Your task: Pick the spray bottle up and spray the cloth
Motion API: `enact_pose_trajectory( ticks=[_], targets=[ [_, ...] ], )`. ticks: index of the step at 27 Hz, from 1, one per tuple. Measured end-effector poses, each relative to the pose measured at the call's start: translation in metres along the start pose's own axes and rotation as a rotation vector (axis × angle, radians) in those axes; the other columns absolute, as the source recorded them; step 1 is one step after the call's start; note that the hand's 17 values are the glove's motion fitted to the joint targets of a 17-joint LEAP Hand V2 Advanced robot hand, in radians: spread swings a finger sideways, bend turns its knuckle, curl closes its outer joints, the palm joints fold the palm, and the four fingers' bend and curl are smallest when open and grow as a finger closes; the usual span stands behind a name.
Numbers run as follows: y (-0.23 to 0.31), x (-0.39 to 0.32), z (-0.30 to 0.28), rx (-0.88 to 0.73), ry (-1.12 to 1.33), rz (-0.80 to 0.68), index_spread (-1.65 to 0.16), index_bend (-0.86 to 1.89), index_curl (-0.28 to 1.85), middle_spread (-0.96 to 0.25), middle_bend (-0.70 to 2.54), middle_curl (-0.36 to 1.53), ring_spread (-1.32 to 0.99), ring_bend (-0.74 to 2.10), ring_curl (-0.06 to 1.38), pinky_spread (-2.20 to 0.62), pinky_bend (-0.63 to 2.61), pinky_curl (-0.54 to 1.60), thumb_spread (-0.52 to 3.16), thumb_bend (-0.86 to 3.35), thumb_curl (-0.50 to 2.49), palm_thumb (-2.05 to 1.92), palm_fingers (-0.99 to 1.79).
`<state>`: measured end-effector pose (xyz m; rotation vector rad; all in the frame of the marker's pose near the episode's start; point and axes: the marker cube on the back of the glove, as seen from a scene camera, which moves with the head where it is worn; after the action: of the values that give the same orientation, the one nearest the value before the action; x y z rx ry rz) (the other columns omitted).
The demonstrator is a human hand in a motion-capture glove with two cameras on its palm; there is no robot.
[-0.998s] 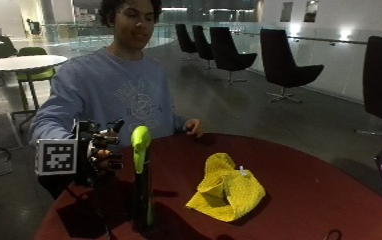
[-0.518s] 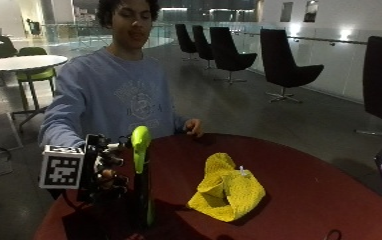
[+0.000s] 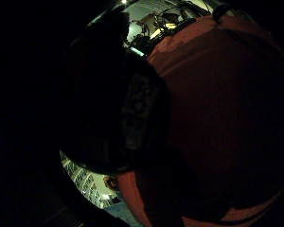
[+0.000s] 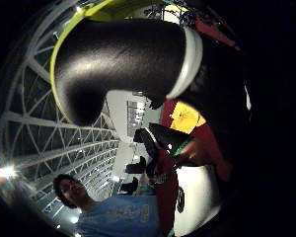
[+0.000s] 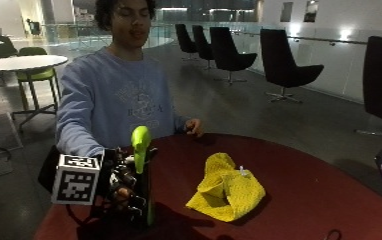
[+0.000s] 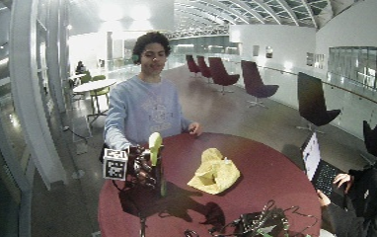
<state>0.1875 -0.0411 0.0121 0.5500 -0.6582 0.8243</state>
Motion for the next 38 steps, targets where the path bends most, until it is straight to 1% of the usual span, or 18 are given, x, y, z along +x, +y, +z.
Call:
enact_pose_trajectory(
  ticks=[5, 7, 10, 17, 26, 34, 36, 38],
  targets=[
    [-0.007, 0.003, 0.013, 0.069, 0.026, 0.001, -0.39, 0.05, 0.16, 0.01, 0.36, 0.36, 0.03, 0.44, 0.29, 0.25, 0.38, 0.32, 0.95, -0.02, 0.29, 0.61, 0.41],
    [-0.009, 0.002, 0.016, 0.098, 0.024, 0.003, -0.37, 0.14, 0.18, 0.01, 0.39, 0.37, 0.03, 0.42, 0.29, 0.25, 0.32, 0.31, 0.95, -0.01, 0.3, 0.64, 0.46],
    [-0.012, 0.002, 0.017, 0.119, 0.024, -0.002, -0.34, 0.34, 0.26, -0.01, 0.39, 0.37, 0.03, 0.36, 0.27, 0.26, 0.2, 0.27, 0.95, 0.07, 0.35, 0.8, 0.61],
    [-0.016, 0.001, 0.016, 0.144, 0.01, -0.039, -0.29, 0.29, 0.31, -0.06, 0.42, 0.41, 0.0, 0.49, 0.32, 0.29, 0.12, 0.23, 0.8, 0.14, 0.46, 1.02, 0.78],
    [-0.017, 0.002, 0.014, 0.111, 0.015, -0.06, -0.25, 0.28, 0.37, -0.09, 0.41, 0.43, -0.01, 0.51, 0.36, 0.31, 0.13, 0.22, 0.62, 0.07, 0.53, 1.05, 0.85],
    [-0.012, -0.009, 0.008, -0.01, 0.018, -0.104, -0.24, 0.23, 0.41, -0.1, 0.38, 0.45, -0.02, 0.5, 0.37, 0.31, 0.15, 0.22, 0.55, 0.01, 0.58, 1.07, 0.88],
    [-0.01, -0.02, 0.008, -0.084, -0.002, -0.105, -0.24, 0.22, 0.42, -0.1, 0.38, 0.45, -0.02, 0.5, 0.37, 0.31, 0.15, 0.22, 0.53, 0.0, 0.59, 1.07, 0.9],
    [-0.007, -0.033, 0.011, -0.2, -0.014, -0.091, -0.24, 0.21, 0.42, -0.1, 0.37, 0.46, -0.02, 0.49, 0.36, 0.31, 0.16, 0.22, 0.52, -0.01, 0.6, 1.07, 0.91]
  ],
)
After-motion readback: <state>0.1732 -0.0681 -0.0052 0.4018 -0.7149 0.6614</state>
